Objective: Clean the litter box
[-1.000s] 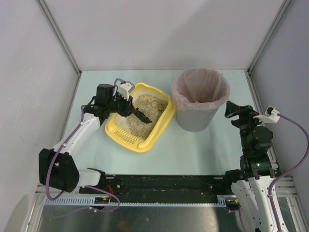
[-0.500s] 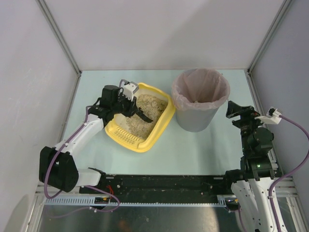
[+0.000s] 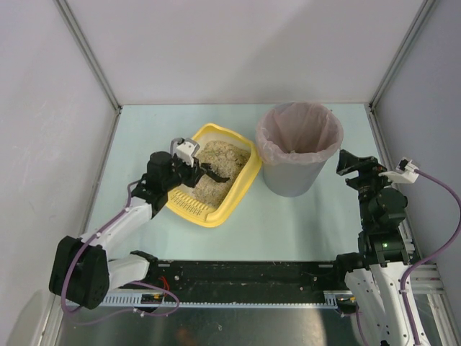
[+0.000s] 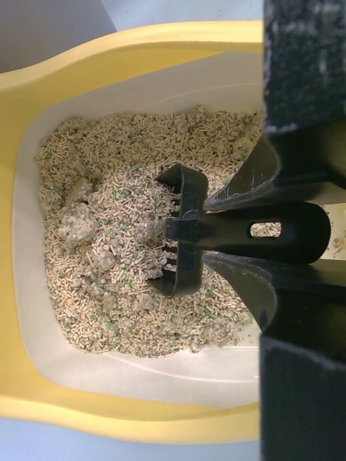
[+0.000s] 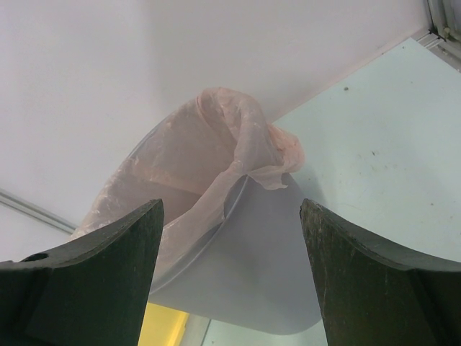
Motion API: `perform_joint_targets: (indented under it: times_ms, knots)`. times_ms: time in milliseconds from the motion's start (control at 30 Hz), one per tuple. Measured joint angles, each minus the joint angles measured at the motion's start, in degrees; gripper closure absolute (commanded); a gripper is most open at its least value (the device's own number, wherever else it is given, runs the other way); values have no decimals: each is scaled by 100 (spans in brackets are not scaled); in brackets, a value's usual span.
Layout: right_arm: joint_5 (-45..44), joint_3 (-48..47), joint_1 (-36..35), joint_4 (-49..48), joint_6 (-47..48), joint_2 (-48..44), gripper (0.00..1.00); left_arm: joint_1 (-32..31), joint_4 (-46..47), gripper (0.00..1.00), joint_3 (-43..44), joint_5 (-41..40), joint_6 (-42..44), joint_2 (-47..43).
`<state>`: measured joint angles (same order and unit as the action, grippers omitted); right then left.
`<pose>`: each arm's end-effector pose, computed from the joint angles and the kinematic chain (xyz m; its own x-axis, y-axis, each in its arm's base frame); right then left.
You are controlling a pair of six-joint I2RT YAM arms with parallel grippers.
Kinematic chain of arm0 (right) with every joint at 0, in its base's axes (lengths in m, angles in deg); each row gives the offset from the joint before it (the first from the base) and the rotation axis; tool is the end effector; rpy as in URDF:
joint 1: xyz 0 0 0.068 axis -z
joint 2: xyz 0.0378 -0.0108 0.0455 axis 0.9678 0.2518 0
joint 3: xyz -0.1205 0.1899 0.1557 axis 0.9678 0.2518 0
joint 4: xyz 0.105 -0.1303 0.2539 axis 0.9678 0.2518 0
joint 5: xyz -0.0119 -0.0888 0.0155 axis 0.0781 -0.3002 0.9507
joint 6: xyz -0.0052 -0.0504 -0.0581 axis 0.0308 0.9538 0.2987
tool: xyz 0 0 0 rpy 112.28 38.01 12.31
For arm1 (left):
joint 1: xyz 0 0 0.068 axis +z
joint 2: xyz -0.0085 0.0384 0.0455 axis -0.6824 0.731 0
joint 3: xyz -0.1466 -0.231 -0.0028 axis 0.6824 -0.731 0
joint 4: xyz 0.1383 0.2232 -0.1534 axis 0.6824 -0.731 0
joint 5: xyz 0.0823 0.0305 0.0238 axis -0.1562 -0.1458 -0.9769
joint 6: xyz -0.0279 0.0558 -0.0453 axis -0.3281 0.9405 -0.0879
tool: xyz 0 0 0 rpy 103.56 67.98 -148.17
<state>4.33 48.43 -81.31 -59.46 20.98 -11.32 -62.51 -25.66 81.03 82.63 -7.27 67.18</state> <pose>0.1926 0.0069 0.3449 0.1141 0.5611 -0.8198 0.0369 0.8223 0.5679 0.2975 -0.1255 0.2123 -0.3561 0.1776 -0.9174 0.5885 0.8053 -0.0725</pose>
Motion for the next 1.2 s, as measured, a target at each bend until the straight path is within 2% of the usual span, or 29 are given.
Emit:
perform_joint_targets:
  times_ms: [167,400,667,1200]
  knots:
    - [2,0,0,-44,-7,0,19,0,717,100,-490,28,7,-109]
    - [66,0,0,-72,-63,28,19,-7,1091,100,-750,28,9,-201]
    - [136,2,0,-74,-68,96,19,-26,1818,100,-1587,-33,59,-826]
    - [131,9,0,-68,-66,24,19,-26,2660,100,-2251,-90,157,-1287]
